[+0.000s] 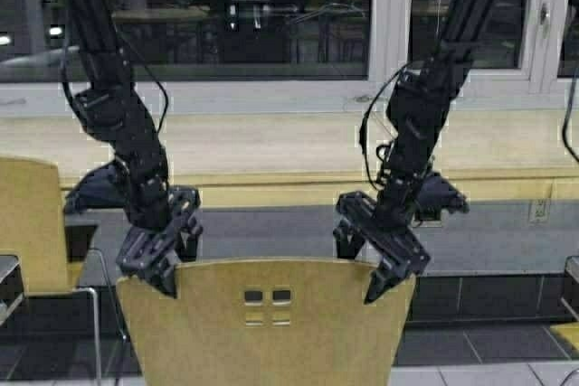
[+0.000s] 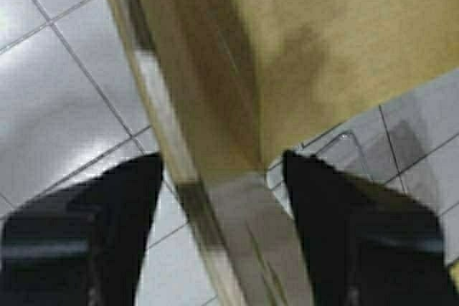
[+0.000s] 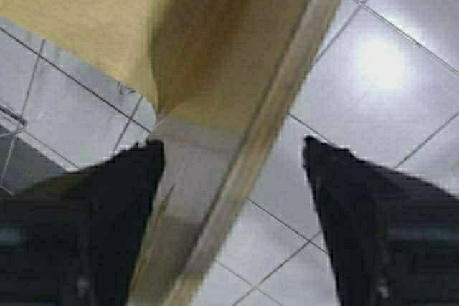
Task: Push the chairs under the table
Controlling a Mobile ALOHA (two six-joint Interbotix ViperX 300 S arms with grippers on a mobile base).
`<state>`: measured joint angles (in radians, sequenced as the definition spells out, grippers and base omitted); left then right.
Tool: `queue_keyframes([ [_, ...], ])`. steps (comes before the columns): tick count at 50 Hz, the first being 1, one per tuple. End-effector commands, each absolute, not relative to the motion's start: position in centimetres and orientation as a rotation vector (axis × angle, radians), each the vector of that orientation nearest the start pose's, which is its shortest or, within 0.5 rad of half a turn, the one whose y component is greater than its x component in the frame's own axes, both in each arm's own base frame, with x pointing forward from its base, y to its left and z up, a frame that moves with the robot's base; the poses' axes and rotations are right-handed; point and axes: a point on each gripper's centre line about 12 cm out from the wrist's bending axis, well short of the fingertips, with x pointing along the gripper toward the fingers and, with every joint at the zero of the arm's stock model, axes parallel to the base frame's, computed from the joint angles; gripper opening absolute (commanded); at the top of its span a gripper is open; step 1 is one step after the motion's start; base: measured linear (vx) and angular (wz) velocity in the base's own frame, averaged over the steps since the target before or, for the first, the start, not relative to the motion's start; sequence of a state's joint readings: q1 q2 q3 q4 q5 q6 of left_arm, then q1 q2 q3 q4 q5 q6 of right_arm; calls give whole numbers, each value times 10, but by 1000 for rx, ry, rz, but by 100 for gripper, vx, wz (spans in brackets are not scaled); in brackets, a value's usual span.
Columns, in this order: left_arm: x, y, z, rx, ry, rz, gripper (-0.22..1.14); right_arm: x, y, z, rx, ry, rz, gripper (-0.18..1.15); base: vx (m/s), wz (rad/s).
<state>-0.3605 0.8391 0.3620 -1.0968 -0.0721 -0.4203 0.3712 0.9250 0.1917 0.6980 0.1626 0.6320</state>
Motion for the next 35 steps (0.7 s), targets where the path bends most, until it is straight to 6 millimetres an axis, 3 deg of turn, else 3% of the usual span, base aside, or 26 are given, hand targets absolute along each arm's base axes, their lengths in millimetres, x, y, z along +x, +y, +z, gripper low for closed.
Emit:
queue_keyframes([
  [1, 409, -145, -108, -1101, 1043, 613, 88, 428, 181, -122, 973, 1261, -427, 93, 1, 0],
  [13, 411, -145, -124, -1094, 1048, 624, 86, 432, 184, -140, 951, 1290, -414, 93, 0, 0],
  [21, 409, -144, -129, -1088, 1052, 633, 71, 433, 185, -144, 939, 1292, -405, 88, 0, 0],
  [26, 409, -144, -129, -1088, 1052, 633, 51, 432, 185, -144, 935, 1295, -403, 73, 0, 0],
  [32, 409, -144, -126, -1091, 1053, 631, 27, 431, 185, -144, 934, 1298, -404, 45, 0, 0],
  [35, 408, -144, -126, -1093, 1053, 632, 23, 433, 185, -144, 938, 1295, -403, 33, 2, 0],
])
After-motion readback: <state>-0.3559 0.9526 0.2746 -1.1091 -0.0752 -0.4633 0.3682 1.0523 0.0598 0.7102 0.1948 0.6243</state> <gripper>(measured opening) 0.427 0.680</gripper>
